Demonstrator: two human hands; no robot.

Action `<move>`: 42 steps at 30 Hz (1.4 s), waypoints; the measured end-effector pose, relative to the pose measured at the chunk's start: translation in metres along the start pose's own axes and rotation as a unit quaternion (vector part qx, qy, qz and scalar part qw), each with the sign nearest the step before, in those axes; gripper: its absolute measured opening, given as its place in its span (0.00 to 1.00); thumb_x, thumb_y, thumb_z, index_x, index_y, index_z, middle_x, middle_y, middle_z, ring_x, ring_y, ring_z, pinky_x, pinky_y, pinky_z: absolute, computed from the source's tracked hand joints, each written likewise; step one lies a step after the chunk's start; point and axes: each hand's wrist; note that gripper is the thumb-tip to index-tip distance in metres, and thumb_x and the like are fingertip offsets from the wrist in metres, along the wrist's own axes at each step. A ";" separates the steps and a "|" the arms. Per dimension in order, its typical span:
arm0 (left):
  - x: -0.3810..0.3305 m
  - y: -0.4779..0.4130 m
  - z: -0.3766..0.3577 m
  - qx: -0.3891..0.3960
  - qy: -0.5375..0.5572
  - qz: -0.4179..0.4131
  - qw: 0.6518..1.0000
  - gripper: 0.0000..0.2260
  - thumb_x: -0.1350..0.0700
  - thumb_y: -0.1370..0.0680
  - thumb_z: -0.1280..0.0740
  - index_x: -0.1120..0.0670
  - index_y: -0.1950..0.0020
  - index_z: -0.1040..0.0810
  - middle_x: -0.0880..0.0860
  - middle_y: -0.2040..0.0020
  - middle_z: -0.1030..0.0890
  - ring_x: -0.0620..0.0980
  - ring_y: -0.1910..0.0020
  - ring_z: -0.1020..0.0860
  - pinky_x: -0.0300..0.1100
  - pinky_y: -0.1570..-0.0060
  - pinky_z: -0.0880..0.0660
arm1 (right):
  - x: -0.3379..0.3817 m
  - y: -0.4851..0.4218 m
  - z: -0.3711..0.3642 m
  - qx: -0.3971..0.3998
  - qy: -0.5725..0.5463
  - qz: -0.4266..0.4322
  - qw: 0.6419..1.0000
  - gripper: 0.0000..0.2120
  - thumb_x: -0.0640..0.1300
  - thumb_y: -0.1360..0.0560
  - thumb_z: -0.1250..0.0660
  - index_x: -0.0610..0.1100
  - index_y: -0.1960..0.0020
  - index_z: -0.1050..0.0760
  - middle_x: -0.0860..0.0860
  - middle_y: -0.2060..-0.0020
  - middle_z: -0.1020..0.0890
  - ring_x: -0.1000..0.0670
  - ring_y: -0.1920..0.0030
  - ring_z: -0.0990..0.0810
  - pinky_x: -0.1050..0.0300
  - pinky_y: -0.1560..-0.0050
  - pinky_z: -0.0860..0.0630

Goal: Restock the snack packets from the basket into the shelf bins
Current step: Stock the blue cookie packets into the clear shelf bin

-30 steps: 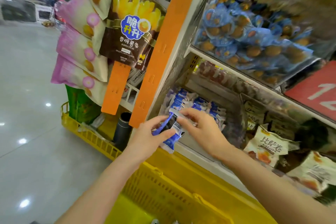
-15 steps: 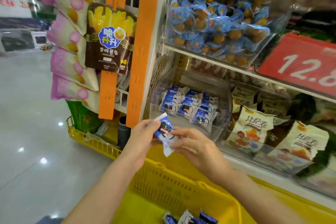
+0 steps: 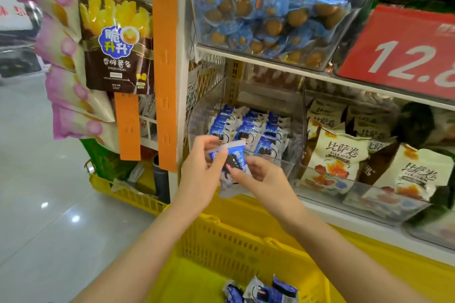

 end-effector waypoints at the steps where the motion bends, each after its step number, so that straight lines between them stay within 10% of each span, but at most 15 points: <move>1: 0.001 -0.006 -0.001 0.010 -0.033 -0.014 0.999 0.10 0.54 0.21 0.39 0.50 0.40 0.31 0.43 0.49 0.26 0.32 0.52 0.26 0.24 0.59 0.29 | 0.000 -0.001 0.003 -0.013 -0.004 -0.003 1.000 0.09 0.43 0.26 0.31 0.45 0.46 0.23 0.53 0.54 0.17 0.57 0.53 0.19 0.70 0.56 0.24; 8: 0.024 -0.048 0.003 0.072 -0.304 -0.136 0.940 0.16 0.50 0.20 0.43 0.52 0.33 0.32 0.49 0.39 0.26 0.46 0.41 0.30 0.39 0.42 0.38 | 0.011 -0.055 0.041 -0.175 0.023 0.000 0.984 0.18 0.47 0.27 0.31 0.41 0.39 0.25 0.48 0.47 0.18 0.51 0.47 0.19 0.52 0.44 0.23; 13: 0.046 -0.063 0.004 0.109 -0.412 -0.155 0.892 0.15 0.48 0.19 0.48 0.50 0.42 0.25 0.47 0.46 0.21 0.47 0.46 0.27 0.42 0.41 0.40 | 0.013 -0.122 0.058 -0.149 0.261 0.002 0.954 0.19 0.50 0.29 0.28 0.44 0.41 0.24 0.50 0.49 0.21 0.54 0.51 0.24 0.64 0.56 0.29; 24: 0.059 -0.068 0.006 0.086 -0.377 -0.209 0.898 0.15 0.50 0.19 0.46 0.52 0.48 0.21 0.48 0.54 0.20 0.48 0.54 0.27 0.43 0.45 0.37 | -0.046 -0.182 0.038 0.087 0.434 -0.136 0.886 0.23 0.49 0.30 0.27 0.41 0.39 0.26 0.46 0.39 0.24 0.49 0.42 0.25 0.61 0.48 0.30; 32: 0.060 -0.066 0.006 0.083 -0.375 -0.214 0.898 0.20 0.48 0.20 0.53 0.52 0.49 0.21 0.48 0.56 0.20 0.47 0.55 0.26 0.44 0.45 0.35 | -0.057 -0.186 0.040 0.035 0.460 -0.072 0.885 0.14 0.46 0.30 0.27 0.44 0.47 0.25 0.46 0.47 0.21 0.50 0.50 0.25 0.52 0.46 0.25; 42: 0.058 -0.062 0.002 0.078 -0.410 -0.188 0.889 0.16 0.50 0.18 0.49 0.51 0.42 0.23 0.49 0.48 0.20 0.49 0.46 0.27 0.44 0.39 0.40 | -0.027 -0.114 0.033 -0.032 0.461 0.056 0.885 0.20 0.54 0.19 0.51 0.49 0.30 0.34 0.45 0.51 0.17 0.45 0.53 0.19 0.51 0.54 0.23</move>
Point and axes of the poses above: each hand's wrist, its own y-axis away from the middle knuckle, its own z-axis out of the back of the hand, x = y × z
